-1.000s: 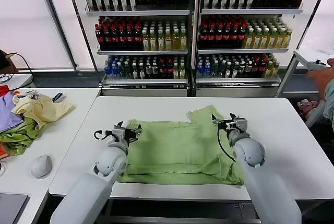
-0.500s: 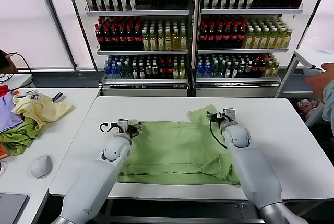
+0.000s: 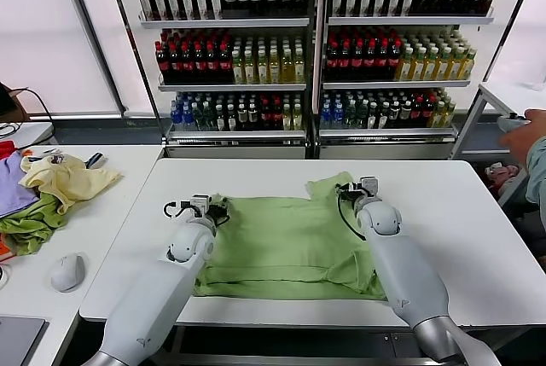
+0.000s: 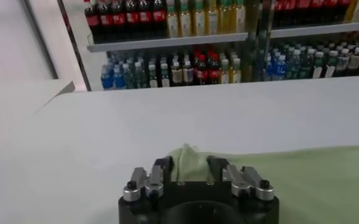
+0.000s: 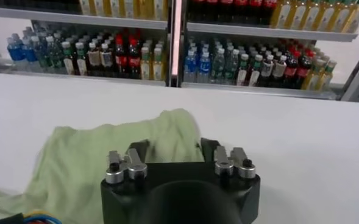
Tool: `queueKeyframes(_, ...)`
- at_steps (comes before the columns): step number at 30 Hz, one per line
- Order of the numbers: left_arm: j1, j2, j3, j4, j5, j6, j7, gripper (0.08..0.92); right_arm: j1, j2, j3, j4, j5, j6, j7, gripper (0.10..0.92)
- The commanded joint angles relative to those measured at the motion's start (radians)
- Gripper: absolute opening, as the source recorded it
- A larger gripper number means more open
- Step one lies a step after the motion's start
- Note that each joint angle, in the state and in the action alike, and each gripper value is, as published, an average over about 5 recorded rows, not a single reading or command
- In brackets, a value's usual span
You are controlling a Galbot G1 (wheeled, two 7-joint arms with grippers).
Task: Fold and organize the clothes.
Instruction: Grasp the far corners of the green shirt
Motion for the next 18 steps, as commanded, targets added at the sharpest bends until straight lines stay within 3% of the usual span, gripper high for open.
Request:
queueKeyframes(1, 0.045, 0.013, -0.005, -0.065, -0.053, -0.024, 0.011, 0.351, -0.021, 0.002, -0.002, 0.027, 0.030, -0.005, -0.005, 0.440)
queueKeyframes(9, 0.107, 0.059, -0.031, -0.173, -0.072, -0.105, 0.023, 0.128, -0.101, -0.042, 0.012, 0.223, 0.085, 0.019, 0.003, 0.215)
queueKeyframes(13, 0.138, 0.090, -0.048, -0.245, -0.087, -0.129, 0.023, 0.098, -0.166, -0.071, 0.030, 0.362, 0.121, 0.018, 0.008, 0.131)
queueKeyframes(18, 0.184, 0.122, -0.068, -0.342, -0.096, -0.136, 0.022, 0.098, -0.247, -0.117, 0.061, 0.524, 0.145, 0.012, 0.013, 0.123)
